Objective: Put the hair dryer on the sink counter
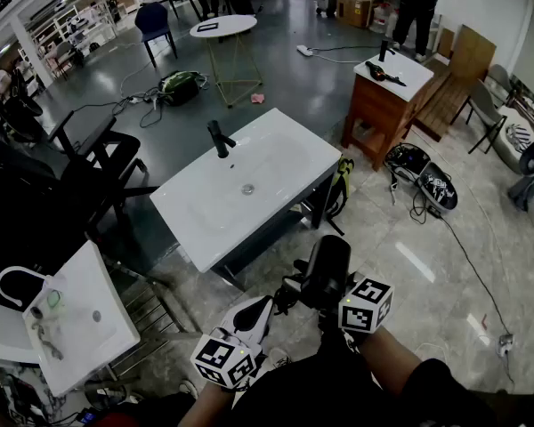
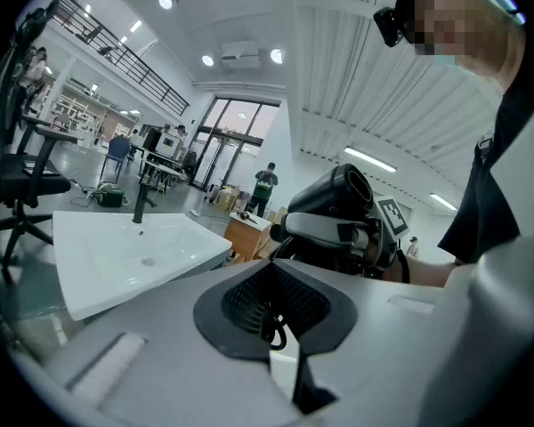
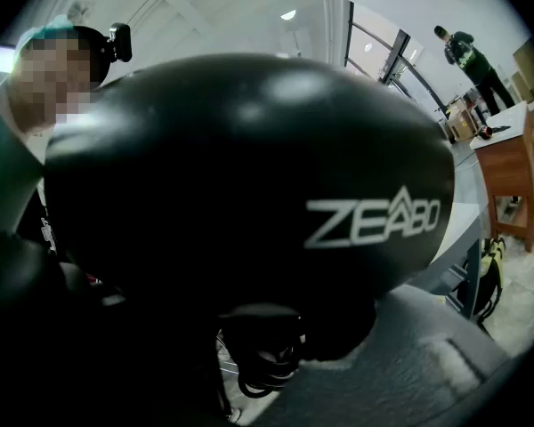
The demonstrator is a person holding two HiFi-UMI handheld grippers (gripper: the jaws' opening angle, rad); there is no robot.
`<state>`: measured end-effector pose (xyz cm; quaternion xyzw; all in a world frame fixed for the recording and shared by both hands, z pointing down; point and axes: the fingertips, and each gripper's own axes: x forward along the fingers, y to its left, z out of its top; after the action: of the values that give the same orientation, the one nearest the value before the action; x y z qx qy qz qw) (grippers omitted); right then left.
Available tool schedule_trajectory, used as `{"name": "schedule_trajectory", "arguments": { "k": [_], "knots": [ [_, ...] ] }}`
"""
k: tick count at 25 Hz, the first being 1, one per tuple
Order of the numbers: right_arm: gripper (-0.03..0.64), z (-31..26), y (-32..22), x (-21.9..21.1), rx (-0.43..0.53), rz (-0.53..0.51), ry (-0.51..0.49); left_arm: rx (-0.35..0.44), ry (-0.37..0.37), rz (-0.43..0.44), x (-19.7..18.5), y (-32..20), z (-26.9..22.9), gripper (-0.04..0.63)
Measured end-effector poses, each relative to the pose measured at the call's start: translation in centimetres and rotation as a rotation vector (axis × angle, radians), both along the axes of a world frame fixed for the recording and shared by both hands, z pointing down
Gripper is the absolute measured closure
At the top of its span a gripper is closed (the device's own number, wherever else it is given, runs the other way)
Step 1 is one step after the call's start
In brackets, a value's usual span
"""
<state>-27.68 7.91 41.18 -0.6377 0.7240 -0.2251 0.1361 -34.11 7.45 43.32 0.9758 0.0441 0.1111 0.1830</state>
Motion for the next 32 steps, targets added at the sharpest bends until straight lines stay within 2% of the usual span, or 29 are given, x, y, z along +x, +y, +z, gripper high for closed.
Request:
{"name": "schedule_trajectory", "arguments": {
  "k": [18,32],
  "knots": [
    [0.416,0.6,0.5,0.6,-0.007,-0.007,-0.029,-0.007,-0.010,-0.001,0.7,0.3,0.4,0.592],
    [0.417,1.0,0.9,3.5,-0.025,-0.020,-0.042,-0.010,-0.012,-0.030,3.1,0.8,0.3,0.592]
  ]
}}
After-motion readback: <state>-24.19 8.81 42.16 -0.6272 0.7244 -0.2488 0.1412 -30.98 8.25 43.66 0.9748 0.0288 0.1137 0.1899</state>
